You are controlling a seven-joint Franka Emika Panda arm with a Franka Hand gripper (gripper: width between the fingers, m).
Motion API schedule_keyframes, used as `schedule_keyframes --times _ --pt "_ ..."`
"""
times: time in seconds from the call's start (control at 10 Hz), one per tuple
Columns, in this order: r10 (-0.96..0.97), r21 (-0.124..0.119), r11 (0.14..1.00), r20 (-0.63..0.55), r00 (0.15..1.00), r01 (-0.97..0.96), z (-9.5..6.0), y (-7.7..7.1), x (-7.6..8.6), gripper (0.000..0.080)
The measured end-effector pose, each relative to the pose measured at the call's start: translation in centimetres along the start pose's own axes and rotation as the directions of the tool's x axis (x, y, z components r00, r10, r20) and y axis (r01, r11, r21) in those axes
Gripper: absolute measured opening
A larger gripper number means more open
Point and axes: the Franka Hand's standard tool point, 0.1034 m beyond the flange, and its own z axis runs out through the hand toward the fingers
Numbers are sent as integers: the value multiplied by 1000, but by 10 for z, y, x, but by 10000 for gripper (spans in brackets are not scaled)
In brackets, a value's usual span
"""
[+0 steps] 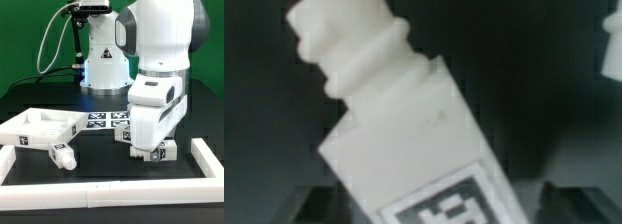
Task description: Assemble one leg
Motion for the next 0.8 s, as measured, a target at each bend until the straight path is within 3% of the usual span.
schedule_keyframes --times 0.2,0.4,0.5,0.6,0.7,0.8 --pt "0 0 1000 0 1000 0 0 0 0 282" --pt "-5 -3 1000 0 1000 5 -3 1 2 283" --pt "-34 -9 999 11 999 34 -24 3 12 283" --pt "-22 -32 999 -2 1000 22 -52 -4 26 283" --pt "27 -47 998 -15 1000 -28 -73 -26 30 283" --pt "85 -47 995 -21 996 -85 -79 -54 24 283"
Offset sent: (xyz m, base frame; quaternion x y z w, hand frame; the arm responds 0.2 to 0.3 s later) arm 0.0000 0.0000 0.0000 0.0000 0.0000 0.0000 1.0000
